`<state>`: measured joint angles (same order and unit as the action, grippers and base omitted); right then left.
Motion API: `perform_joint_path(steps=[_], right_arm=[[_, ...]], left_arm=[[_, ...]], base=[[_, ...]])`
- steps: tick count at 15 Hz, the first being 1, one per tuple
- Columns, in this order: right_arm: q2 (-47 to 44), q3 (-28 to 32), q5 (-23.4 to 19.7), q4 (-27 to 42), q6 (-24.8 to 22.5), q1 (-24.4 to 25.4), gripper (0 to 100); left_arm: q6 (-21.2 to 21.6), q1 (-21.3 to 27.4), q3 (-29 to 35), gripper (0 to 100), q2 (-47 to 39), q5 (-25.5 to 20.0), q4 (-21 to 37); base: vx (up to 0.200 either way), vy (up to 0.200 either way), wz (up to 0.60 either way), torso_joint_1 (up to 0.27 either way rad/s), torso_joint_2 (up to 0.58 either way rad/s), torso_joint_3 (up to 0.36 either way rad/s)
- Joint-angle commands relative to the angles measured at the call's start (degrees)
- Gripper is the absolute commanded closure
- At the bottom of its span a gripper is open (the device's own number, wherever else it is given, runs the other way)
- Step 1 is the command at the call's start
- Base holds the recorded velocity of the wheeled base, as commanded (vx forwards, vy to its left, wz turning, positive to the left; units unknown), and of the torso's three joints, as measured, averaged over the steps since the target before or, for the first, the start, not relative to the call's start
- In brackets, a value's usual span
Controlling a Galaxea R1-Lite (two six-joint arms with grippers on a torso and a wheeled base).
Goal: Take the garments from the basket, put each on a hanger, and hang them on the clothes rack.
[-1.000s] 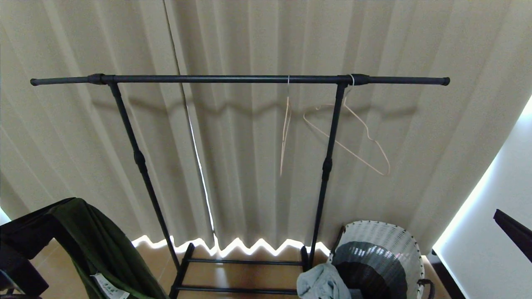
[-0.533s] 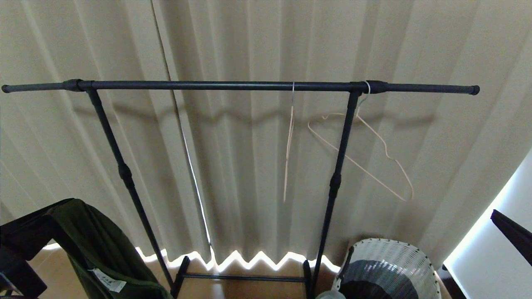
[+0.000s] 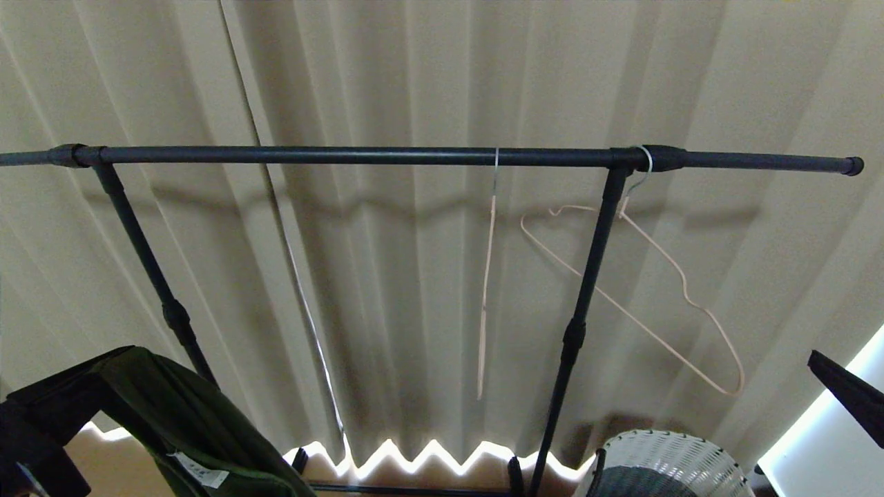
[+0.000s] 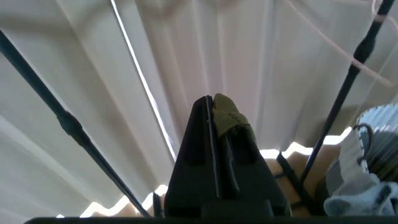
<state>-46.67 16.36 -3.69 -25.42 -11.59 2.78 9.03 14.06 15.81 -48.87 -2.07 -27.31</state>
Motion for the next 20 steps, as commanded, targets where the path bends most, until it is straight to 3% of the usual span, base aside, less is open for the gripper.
perform_joint_path(steps=[1,6,8,11,17,20], right_arm=[[-2.55,4.12,-3.43,0.54,-0.18,0.03,0],[-18.55,21.61,-7.12,17.33,-1.5,0.12,0],[-26.46,27.23,-7.38,19.97,-5.37,0.03,0],[-33.67,35.06,-7.38,26.74,-5.98,1.97,0],[-42.02,42.97,-7.56,33.42,-5.46,5.66,0],[-46.32,45.95,-7.2,33.94,-0.71,5.66,0]], left_arm=[[0.11,0.01,-1.13,100,0.27,0.05,-0.11],[0.28,-0.52,-1.4,100,0.27,0.14,-0.2],[0.28,-0.61,-1.22,100,0.53,0.14,-0.38],[0.28,-0.61,-1.13,100,1.5,0.14,-0.38],[0.63,-0.52,-1.22,100,2.03,0.05,-0.38],[0.63,-0.43,-1.31,100,2.03,0.05,-0.38]], base=[[0.0,0.0,0.0,0.0,0.0,0.0],[0.0,0.0,0.0,0.0,0.0,0.0],[0.0,0.0,0.0,0.0,0.0,0.0],[0.0,0.0,0.0,0.0,0.0,0.0],[0.0,0.0,0.0,0.0,0.0,0.0],[0.0,0.0,0.0,0.0,0.0,0.0]])
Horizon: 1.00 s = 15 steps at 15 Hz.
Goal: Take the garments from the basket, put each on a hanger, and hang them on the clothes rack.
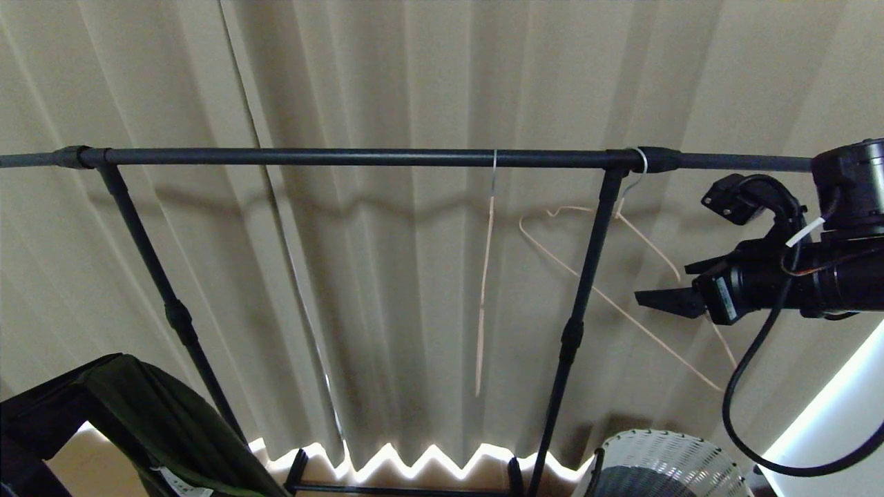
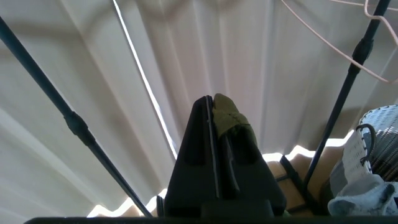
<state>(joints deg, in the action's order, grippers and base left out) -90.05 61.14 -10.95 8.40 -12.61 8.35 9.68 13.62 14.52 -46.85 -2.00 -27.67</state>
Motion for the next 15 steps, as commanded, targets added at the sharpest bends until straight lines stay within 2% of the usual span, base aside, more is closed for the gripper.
perform_joint_path(steps=[1,11,12,15], right_arm=[[-3.38,1.79,0.05,0.13,1.0,0.09,0],[-4.43,2.15,1.1,-0.31,1.18,0.0,0],[-4.25,2.06,1.1,-0.31,1.18,0.0,100],[-3.99,2.06,1.45,-0.31,1.18,0.0,100]], left_arm=[[-0.01,0.01,-0.02,100,0.0,-0.02,-0.01],[-0.01,0.01,-0.1,100,0.09,-0.02,-0.01],[-0.01,0.01,-0.1,100,0.09,-0.02,-0.01],[-0.01,0.01,-0.02,100,0.27,-0.02,-0.01]], base=[[0.0,0.0,0.0,0.0,0.0,0.0],[0.0,0.0,0.0,0.0,0.0,0.0],[0.0,0.0,0.0,0.0,0.0,0.0],[0.0,0.0,0.0,0.0,0.0,0.0]])
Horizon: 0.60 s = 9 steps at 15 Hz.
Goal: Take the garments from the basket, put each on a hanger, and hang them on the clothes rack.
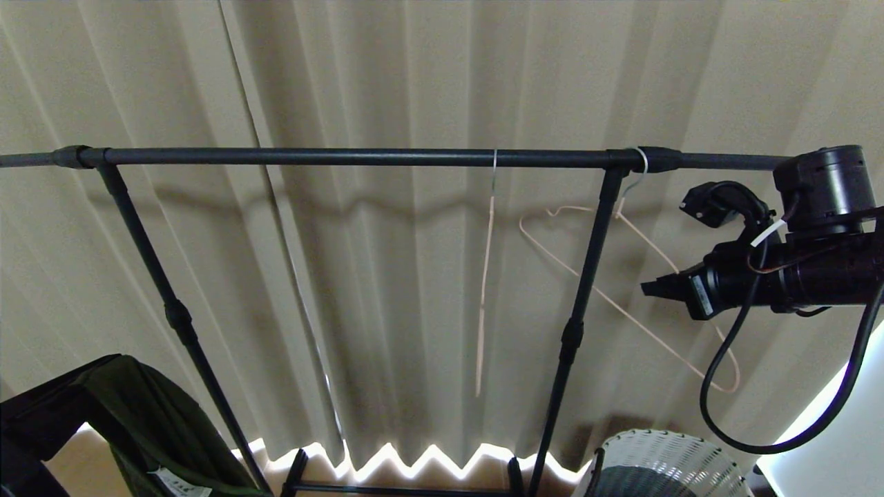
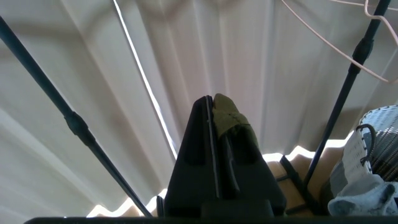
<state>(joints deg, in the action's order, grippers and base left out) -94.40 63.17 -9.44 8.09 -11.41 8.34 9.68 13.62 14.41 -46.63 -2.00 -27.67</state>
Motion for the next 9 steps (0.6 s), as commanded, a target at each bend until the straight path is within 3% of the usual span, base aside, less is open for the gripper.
perform_joint_path(steps=[1,5,9], right_arm=[[0.71,0.02,0.03,0.08,-0.02,0.01,100],[2.03,-0.42,0.03,-0.01,0.25,0.01,100],[7.57,-2.97,0.03,-1.33,4.55,0.01,100]], left_arm=[[-0.01,0.01,0.09,100,0.31,-0.02,-0.01],[-0.01,0.01,0.09,100,0.31,-0.02,-0.01],[-0.01,-0.08,0.09,100,0.31,-0.02,-0.01]], base=[[0.0,0.0,0.0,0.0,0.0,0.0],[0.0,0.0,0.0,0.0,0.0,0.0],[0.0,0.0,0.0,0.0,0.0,0.0]])
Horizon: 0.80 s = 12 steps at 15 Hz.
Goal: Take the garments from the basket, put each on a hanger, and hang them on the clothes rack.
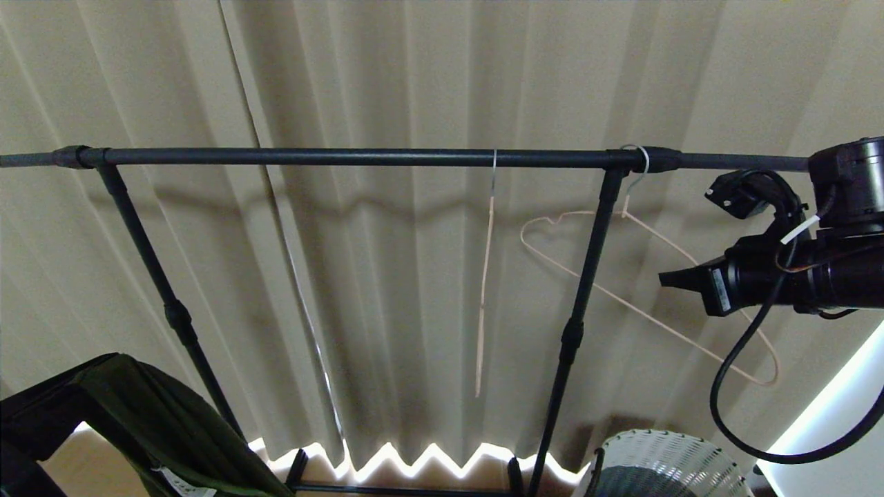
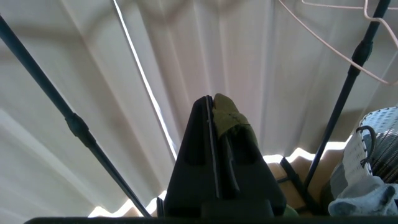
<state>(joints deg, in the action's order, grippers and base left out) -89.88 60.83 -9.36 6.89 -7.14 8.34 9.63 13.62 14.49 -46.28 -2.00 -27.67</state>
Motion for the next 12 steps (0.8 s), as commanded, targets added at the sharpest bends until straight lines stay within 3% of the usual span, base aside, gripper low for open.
perform_joint_path(steps=[1,7,12], right_arm=[[4.01,-0.71,-0.04,-0.21,0.46,0.01,100],[8.49,-0.98,0.05,-0.3,2.49,0.01,100],[14.65,-5.02,0.22,-0.3,2.4,-0.34,100]], left_arm=[[0.04,-0.08,0.1,100,-0.04,-0.02,-0.01],[-0.05,-0.08,0.1,100,0.13,-0.02,-0.01],[-0.05,-0.08,0.1,100,0.31,-0.02,-0.01]], base=[[0.0,0.0,0.0,0.0,0.0,0.0],[0.0,0.0,0.0,0.0,0.0,0.0],[0.0,0.0,0.0,0.0,0.0,0.0]])
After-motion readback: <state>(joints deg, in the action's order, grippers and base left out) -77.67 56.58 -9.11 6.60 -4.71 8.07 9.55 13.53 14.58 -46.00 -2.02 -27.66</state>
